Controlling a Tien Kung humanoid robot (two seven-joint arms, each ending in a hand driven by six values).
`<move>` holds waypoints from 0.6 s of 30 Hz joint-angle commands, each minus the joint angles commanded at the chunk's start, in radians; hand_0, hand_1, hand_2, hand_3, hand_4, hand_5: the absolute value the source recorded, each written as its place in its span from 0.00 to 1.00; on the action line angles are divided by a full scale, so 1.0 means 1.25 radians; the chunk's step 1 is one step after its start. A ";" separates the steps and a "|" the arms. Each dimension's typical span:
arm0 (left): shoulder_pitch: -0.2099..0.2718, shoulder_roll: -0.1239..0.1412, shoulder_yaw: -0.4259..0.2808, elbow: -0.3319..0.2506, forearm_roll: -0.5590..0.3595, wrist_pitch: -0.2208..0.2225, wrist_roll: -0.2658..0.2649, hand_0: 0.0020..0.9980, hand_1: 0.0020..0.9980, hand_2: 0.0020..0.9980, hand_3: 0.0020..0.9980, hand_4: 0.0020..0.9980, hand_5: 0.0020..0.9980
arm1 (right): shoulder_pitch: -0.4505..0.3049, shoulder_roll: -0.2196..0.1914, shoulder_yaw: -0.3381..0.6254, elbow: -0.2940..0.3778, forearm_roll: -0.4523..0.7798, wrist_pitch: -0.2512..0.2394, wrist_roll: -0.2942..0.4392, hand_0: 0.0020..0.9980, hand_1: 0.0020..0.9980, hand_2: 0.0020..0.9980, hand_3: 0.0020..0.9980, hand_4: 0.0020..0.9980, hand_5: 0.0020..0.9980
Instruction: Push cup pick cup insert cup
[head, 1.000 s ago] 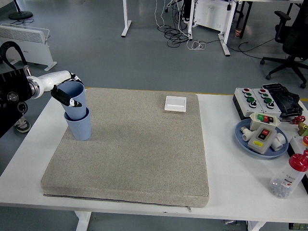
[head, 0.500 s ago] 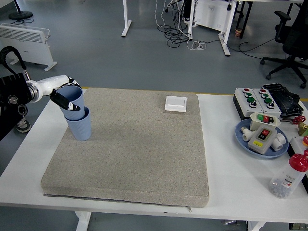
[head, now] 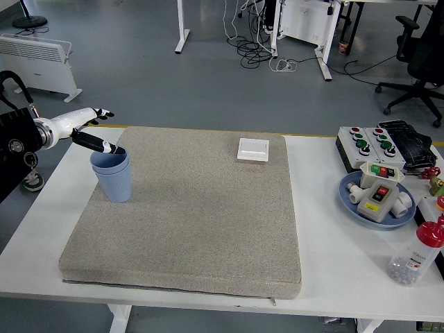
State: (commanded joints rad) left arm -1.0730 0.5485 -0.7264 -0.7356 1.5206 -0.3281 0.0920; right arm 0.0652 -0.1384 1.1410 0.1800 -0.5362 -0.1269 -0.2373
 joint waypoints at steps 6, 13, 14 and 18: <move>0.017 0.018 -0.074 -0.039 -0.063 0.071 -0.073 0.94 0.92 1.00 0.99 0.94 0.70 | -0.001 0.001 0.003 0.000 0.000 0.000 0.000 0.73 0.65 0.65 0.58 0.13 0.48; 0.074 0.049 -0.233 -0.098 -0.293 0.230 -0.165 0.70 0.68 0.70 0.62 0.69 0.82 | -0.004 0.001 0.007 0.000 -0.003 -0.001 -0.001 0.73 0.65 0.65 0.58 0.13 0.48; 0.075 0.050 -0.239 -0.099 -0.325 0.233 -0.165 0.70 0.68 0.70 0.62 0.69 0.82 | -0.004 0.001 0.007 0.000 -0.003 -0.001 -0.001 0.73 0.65 0.65 0.58 0.13 0.48; 0.143 0.071 -0.330 -0.111 -0.460 0.243 -0.076 0.68 0.68 0.71 0.63 0.61 1.00 | -0.008 0.001 0.010 0.000 -0.004 -0.001 0.000 0.73 0.65 0.65 0.58 0.13 0.47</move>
State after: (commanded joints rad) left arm -0.8942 0.6378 -1.1392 -0.8742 0.9459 -0.0249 -0.0028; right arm 0.0554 -0.1370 1.1529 0.1800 -0.5415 -0.1277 -0.2375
